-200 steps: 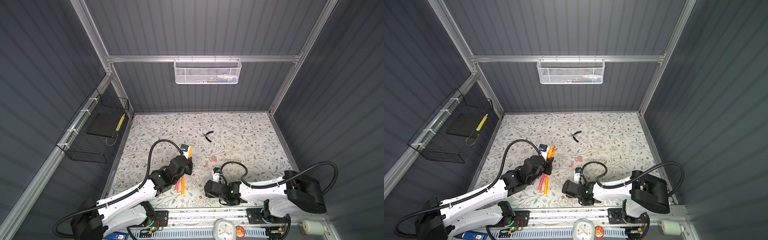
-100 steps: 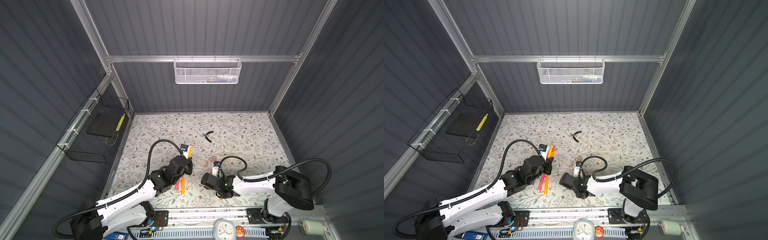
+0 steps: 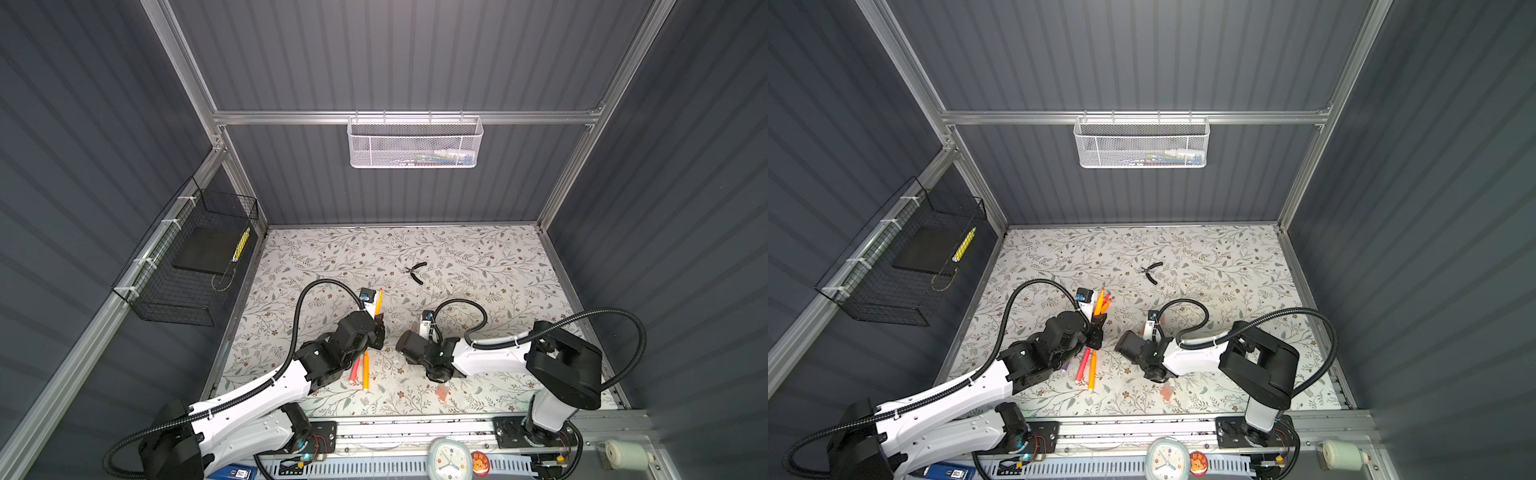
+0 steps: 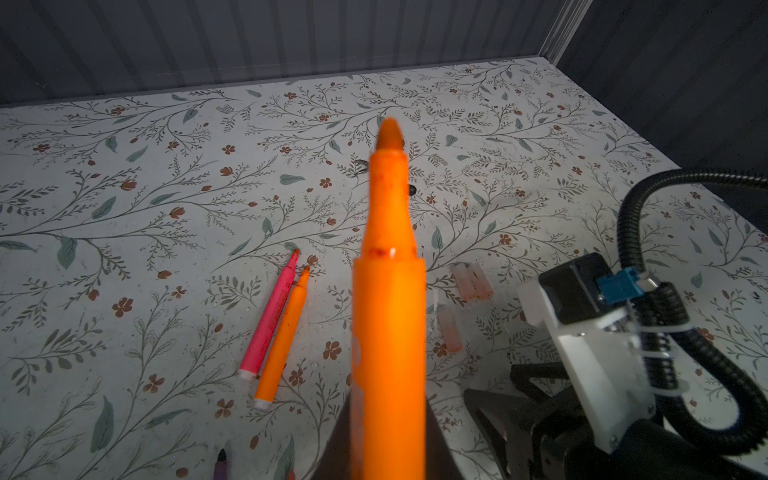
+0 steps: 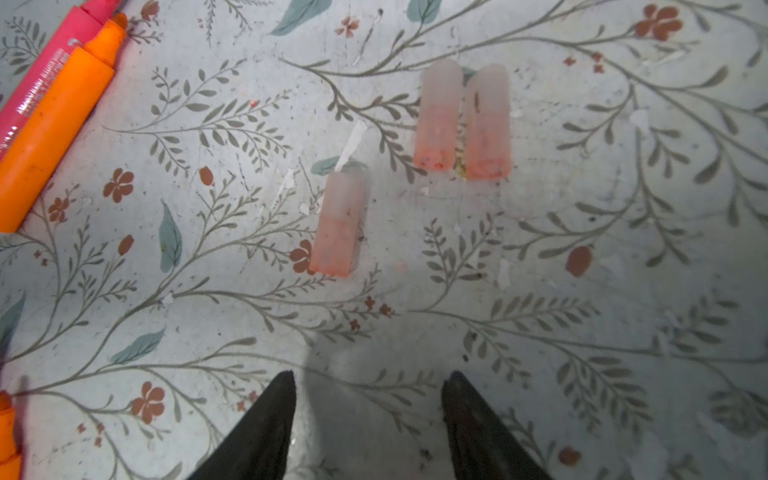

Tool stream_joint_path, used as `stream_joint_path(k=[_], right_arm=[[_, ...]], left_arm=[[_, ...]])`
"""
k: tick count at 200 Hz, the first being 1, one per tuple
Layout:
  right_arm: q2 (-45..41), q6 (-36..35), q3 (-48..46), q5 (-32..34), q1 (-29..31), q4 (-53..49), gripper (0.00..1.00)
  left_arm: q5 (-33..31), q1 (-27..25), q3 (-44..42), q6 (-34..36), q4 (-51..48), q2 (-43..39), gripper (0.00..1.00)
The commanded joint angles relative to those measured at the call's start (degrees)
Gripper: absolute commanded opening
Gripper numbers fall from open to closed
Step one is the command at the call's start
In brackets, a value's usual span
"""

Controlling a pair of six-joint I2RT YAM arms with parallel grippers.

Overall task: Insert the pens into the pen caps
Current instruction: 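Lower the right gripper onto a pink cap and close on it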

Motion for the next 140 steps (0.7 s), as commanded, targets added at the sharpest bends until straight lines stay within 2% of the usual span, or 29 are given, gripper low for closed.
stream_joint_path(k=[1,23,51,81,140], right_arm=[[3.8,-0.6,-0.8,-8.5,0.0,-3.9,0.59],[4.1,-1.3,0.9,-9.0,0.5,-4.1,0.58],[2.4,-1.6,2.6,-4.2,0.6,-9.8,0.59],[-1.8,-0.2,0.3,-1.4,0.5,-12.6,0.61],[-7.9,3.7,-6.5,-4.8,3.4,-8.9,0.62]], left_arm=[[0.0,0.2,0.8,0.4,-0.7,-0.9,0.00],[0.0,0.2,0.9,0.4,-0.6,-0.7,0.00],[-0.1,0.2,0.9,0.5,-0.8,-0.8,0.00],[0.0,0.2,0.9,0.4,-0.8,-1.0,0.00],[0.1,0.2,0.8,0.4,-0.6,-0.9,0.00]])
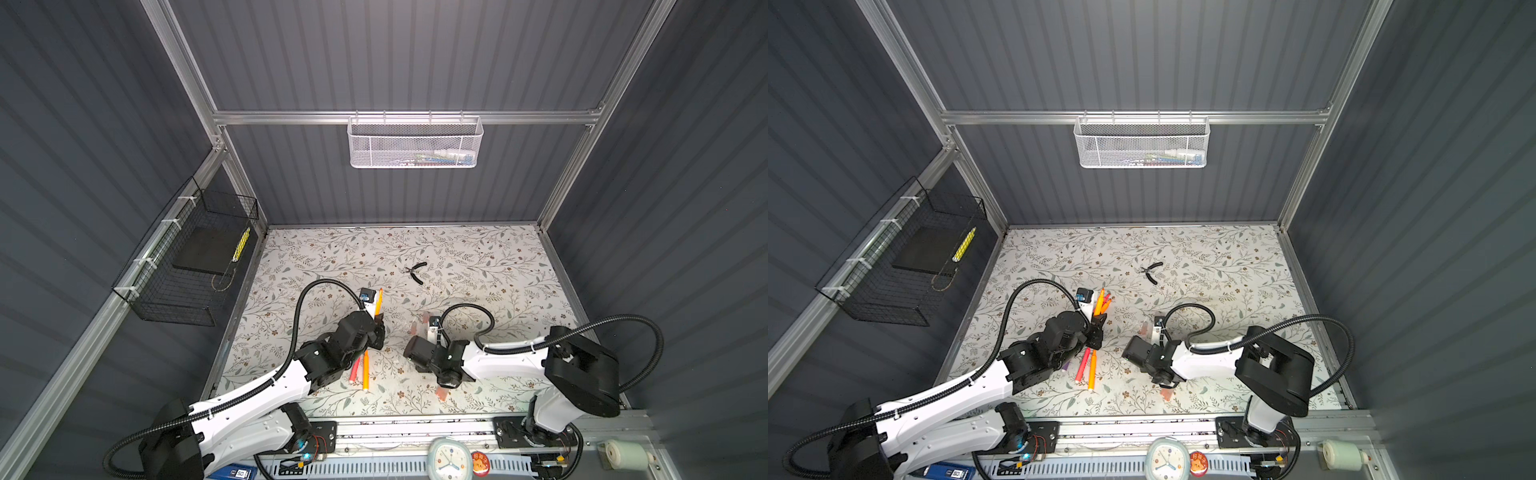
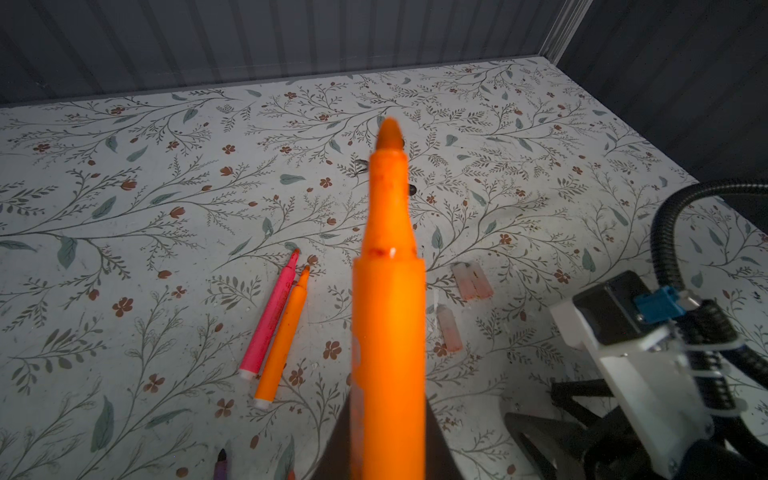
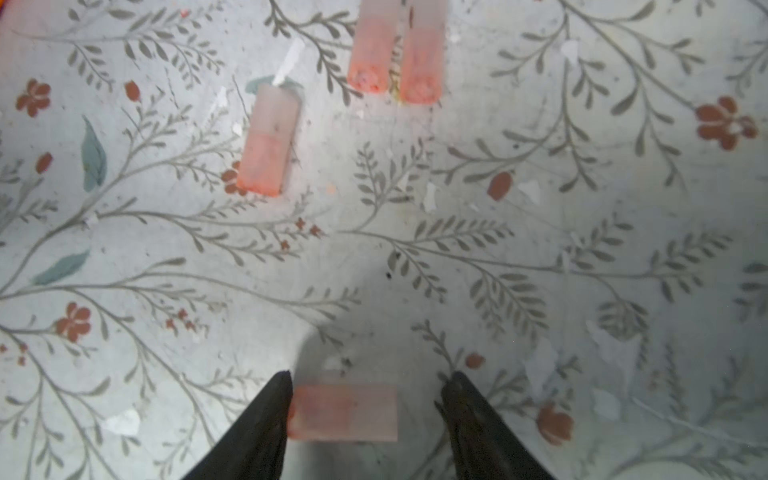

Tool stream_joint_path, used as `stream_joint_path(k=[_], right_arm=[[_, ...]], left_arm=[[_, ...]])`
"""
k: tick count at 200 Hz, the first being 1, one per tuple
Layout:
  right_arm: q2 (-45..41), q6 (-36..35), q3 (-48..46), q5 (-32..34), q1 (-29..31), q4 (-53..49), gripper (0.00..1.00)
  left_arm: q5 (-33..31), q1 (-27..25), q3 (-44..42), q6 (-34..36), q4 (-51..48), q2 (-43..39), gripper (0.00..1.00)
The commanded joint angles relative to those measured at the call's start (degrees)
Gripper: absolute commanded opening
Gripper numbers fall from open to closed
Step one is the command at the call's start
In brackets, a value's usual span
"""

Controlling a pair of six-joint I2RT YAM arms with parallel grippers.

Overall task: Insert the pens into the pen caps
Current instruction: 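Lower the right gripper onto a pink cap and close on it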

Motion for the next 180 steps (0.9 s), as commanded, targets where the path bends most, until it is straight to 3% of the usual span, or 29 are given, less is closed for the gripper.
stream_joint_path(k=[1,55,110,180], right_arm=[[-0.9,2.4,-1.8,-2.5,1.9,-0.9,0.62],[-1.1,3.7,-1.8,-3.6,5.1,3.4,0.65],[1.4,4.8,-1.2,-0.7,3.3,1.1,0.65],[5.1,1.2,1.9,1.2,1.3,2.6,0.65]], left_arm=[[0.1,0.2,0.7,0.3,-0.7,-0.9,0.00],[0.1,0.2,0.8,0.3,-0.8,-1.1,0.00],[0.0,0.2,0.7,0.3,-1.0,-1.8,0.00],[0.0,0.2,0.7,0.4,-1.1,-1.9,0.00]])
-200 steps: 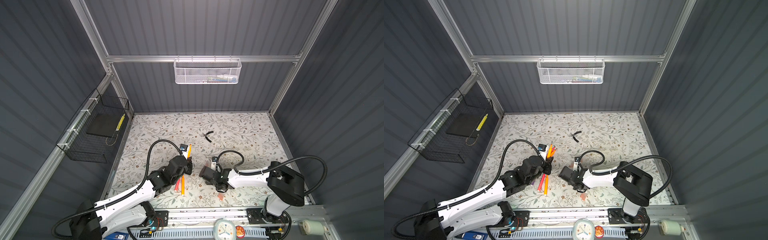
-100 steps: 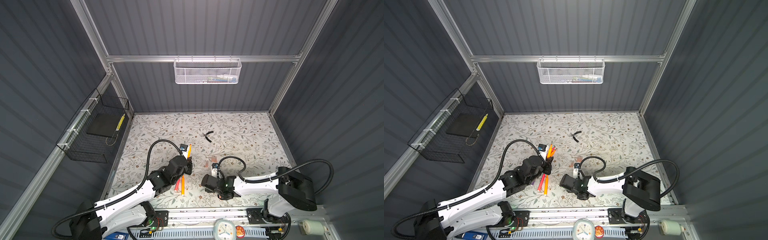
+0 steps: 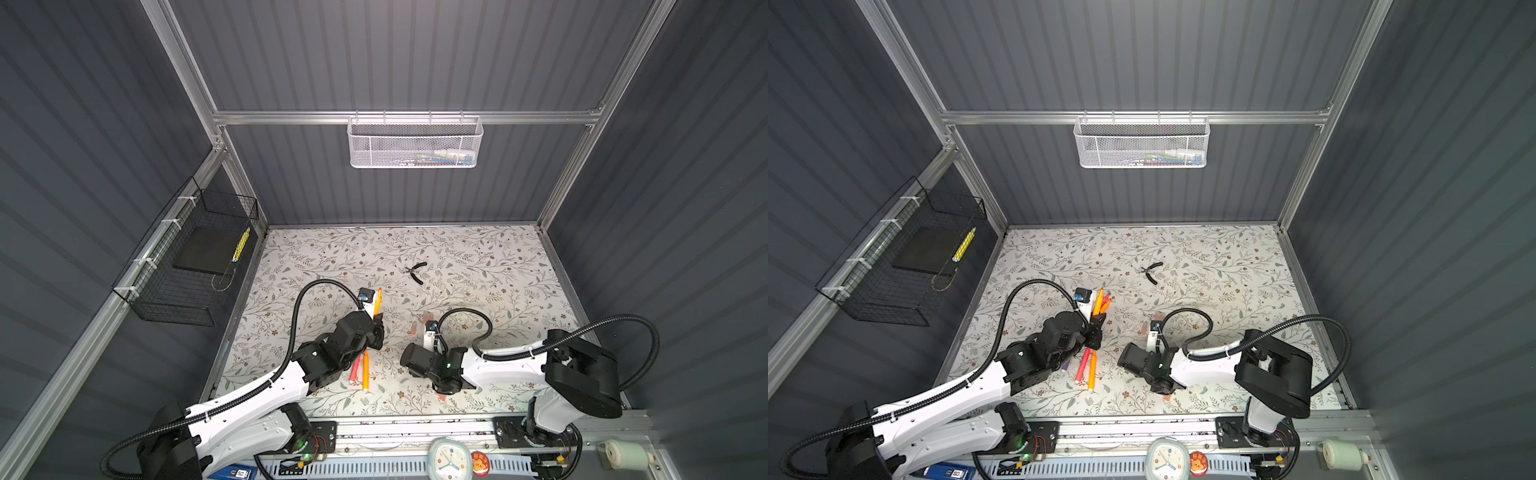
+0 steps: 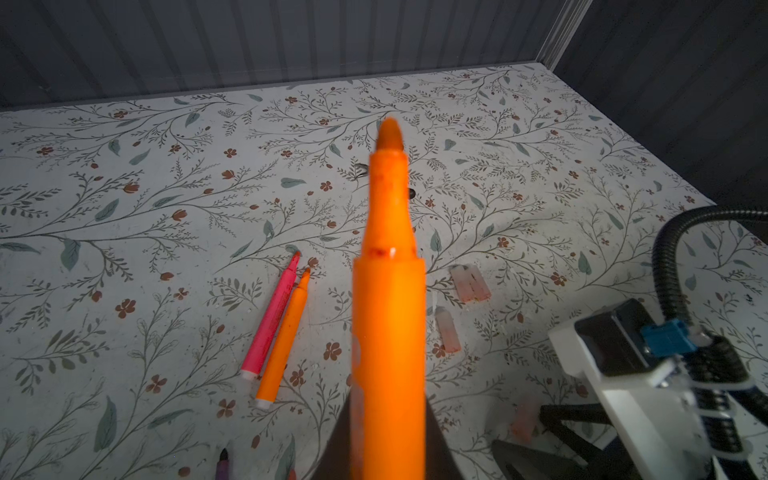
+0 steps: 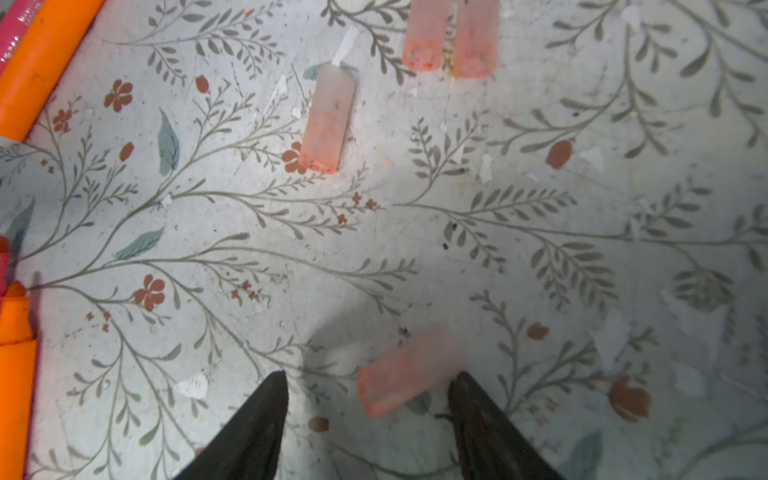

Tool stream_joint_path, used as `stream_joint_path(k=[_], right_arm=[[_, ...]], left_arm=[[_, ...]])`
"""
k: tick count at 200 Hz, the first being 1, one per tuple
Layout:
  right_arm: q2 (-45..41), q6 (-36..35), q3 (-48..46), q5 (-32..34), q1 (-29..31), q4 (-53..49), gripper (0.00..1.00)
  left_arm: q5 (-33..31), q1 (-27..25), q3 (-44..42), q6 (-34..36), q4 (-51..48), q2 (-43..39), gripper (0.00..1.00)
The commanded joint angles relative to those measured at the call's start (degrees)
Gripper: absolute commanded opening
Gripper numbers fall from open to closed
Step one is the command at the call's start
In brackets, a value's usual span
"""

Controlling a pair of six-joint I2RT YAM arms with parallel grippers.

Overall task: Insert the pens into the pen caps
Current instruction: 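Lower the right gripper onto a pink cap and close on it, then lift the pink cap with the right gripper and carry it above the orange marker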

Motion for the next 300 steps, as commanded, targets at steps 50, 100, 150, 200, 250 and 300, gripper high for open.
stream_joint_path(k=[50,100,150,200,250,300], right_arm=[[6.1,-3.7,4.5,-0.3,-1.5,-2.2,0.63],[6.6,-3.0,4.4,0.6,-1.5,-5.4,0.53],[6.9,-3.0,3.7,-0.4,-1.6,-7.1,0.39],[6.6,-3.1,2.9,-1.3,-1.9,-7.0,0.24],[6.7,-3.1,1.4,-3.2,-2.9,-4.3,0.16],[-1.1,-2.1,-2.4,-2.4,-3.7,-0.1,0.10]], left_arm=[[-0.2,0.2,0.7,0.4,-0.8,-1.3,0.00],[-1.1,0.2,0.8,0.1,-1.3,-1.4,0.00],[-4.8,0.2,-0.5,-1.6,-1.9,-4.5,0.00],[-9.3,0.2,-2.0,-4.8,-1.9,-6.4,0.00],[-5.8,0.2,-1.8,-4.2,-2.1,-6.6,0.00],[-9.8,0.2,-0.2,-6.5,-5.8,-8.7,0.00]])
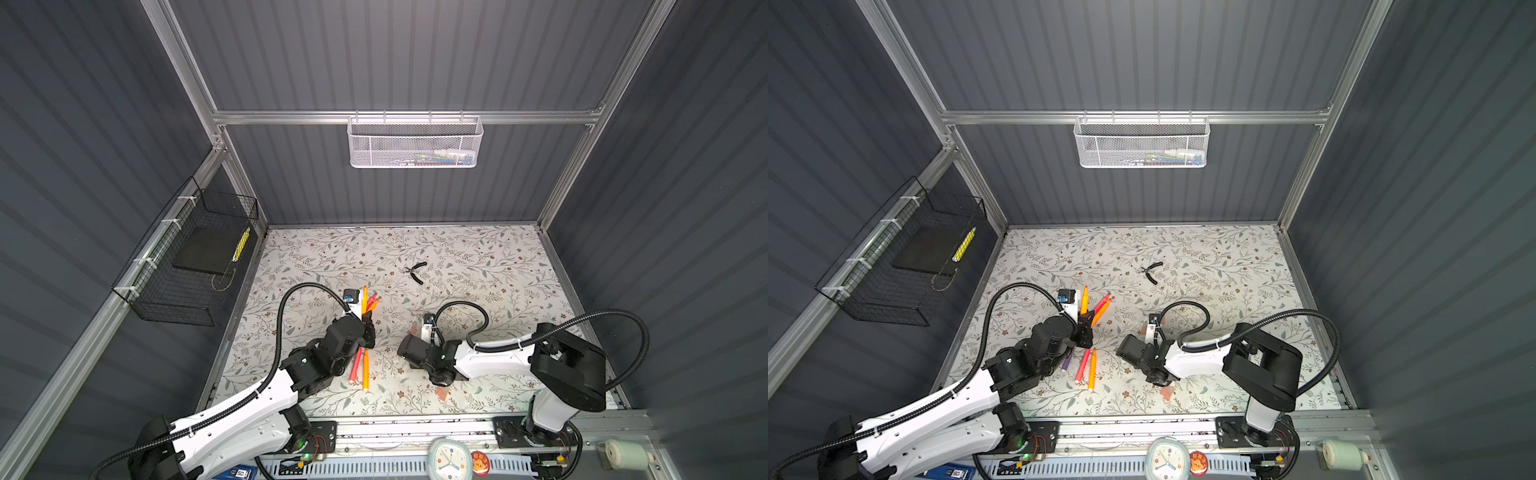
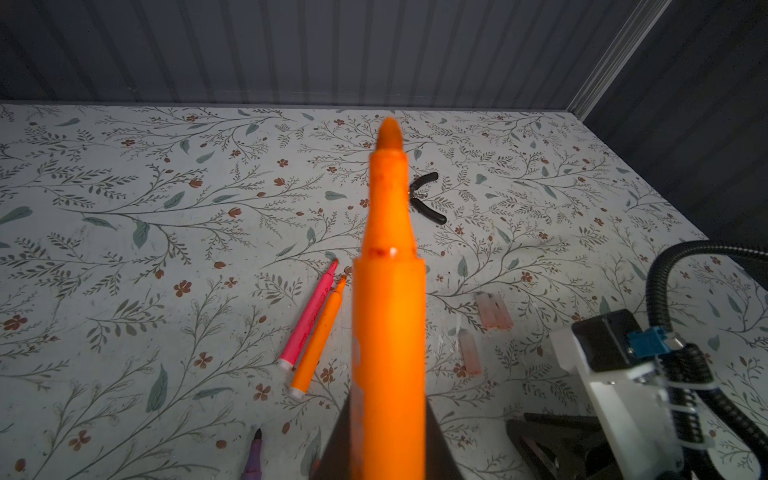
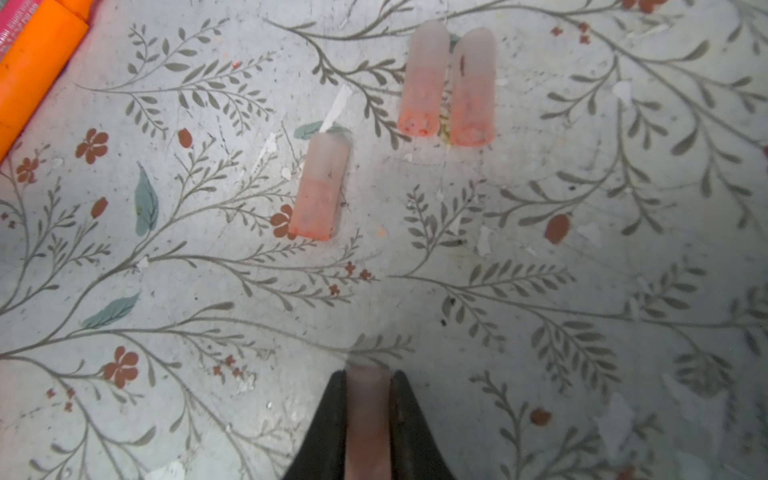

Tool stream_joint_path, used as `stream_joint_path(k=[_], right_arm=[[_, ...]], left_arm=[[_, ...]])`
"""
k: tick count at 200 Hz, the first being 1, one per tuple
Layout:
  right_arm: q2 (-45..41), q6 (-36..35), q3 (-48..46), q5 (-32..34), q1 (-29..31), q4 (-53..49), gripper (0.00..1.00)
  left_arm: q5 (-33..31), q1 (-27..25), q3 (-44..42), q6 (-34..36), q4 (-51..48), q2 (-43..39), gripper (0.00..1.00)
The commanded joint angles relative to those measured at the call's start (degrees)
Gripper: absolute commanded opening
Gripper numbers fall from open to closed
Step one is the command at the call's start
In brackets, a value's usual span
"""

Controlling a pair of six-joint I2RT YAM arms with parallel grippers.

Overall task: Insert the pens into the pen caps
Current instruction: 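Lift the pink cap with the right gripper and carry it above the orange marker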

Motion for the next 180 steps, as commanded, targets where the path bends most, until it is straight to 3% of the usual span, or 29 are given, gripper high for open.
stream_joint_path(k=[1,61,106,134,180], right_arm=[[-3.4,1.5,-3.5,-2.6,-0.5,-1.9,0.10],[-25.7,-0.3,-10.3,2.8,-3.0,1.7,0.05],[-44.1,-6.5,-18.2,1.3,-7.2,11.0,0.00],[-50.2,-8.3,-18.2,1.9,-9.5,9.4,0.00],[-55.0,-11.2,-16.3,0.4,-13.7,9.3,0.00]], left_arm=[[-2.7,0.2,1.6,-1.7,-3.1,-2.0,0.00],[14.7,0.2,7.8,-8.9,-7.7,-1.6,0.00],[26.4,0.1,3.9,-8.1,3.1,3.1,0.00],[34.1,0.1,3.7,-4.6,8.3,6.0,0.00],[38.6,0.1,1.4,-5.6,16.7,9.0,0.00]])
